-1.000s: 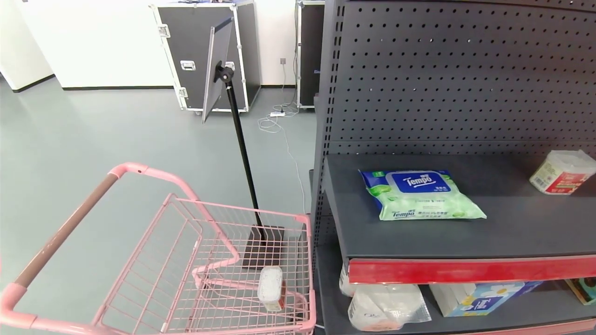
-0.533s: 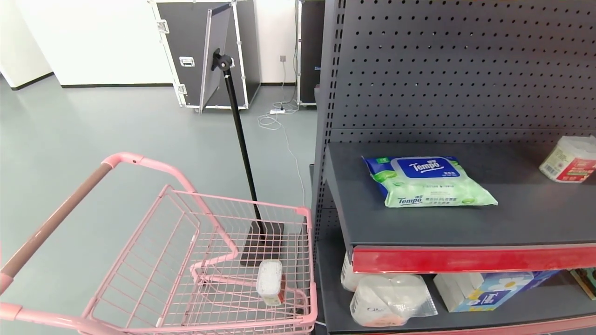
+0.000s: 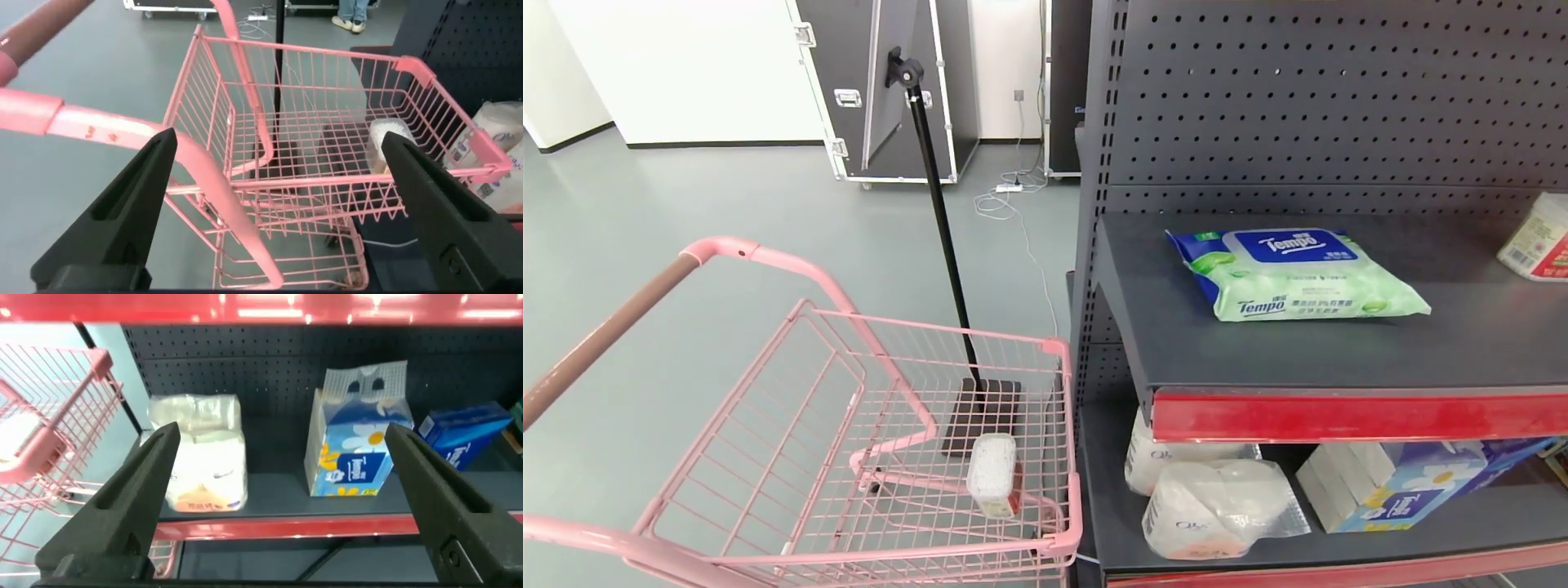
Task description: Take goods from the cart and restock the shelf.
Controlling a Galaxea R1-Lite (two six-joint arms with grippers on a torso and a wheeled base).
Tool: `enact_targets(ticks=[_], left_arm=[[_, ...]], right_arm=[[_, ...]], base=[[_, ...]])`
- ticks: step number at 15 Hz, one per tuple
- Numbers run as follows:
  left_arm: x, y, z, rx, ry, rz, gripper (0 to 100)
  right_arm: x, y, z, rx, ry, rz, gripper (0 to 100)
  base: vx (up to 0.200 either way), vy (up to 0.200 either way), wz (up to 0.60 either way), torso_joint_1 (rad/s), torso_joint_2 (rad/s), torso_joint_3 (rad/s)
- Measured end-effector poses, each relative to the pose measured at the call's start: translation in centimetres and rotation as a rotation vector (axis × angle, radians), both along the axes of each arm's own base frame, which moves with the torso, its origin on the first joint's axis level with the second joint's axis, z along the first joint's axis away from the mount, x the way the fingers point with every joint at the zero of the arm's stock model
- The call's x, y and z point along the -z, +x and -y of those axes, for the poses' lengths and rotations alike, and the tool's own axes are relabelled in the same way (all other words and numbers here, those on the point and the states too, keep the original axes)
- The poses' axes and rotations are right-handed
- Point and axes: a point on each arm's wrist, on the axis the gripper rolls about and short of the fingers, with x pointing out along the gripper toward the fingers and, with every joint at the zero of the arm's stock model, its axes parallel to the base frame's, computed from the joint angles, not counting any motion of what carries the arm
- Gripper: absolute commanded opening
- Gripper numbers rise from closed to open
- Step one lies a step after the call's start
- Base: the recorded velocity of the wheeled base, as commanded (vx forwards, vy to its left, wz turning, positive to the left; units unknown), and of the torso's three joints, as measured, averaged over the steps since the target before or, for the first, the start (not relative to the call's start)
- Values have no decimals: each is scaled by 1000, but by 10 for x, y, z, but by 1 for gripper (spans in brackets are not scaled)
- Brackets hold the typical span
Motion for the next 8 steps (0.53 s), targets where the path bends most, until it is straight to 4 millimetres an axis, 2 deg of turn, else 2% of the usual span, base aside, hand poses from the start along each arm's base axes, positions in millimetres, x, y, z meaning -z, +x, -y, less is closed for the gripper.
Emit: enact_targets(ticks=[8], left_arm=[[0,0,0,-1,0,0,100]], right_arm=[[0,0,0,0,-1,0,100]], base=[[0,0,0,-143,515,372]])
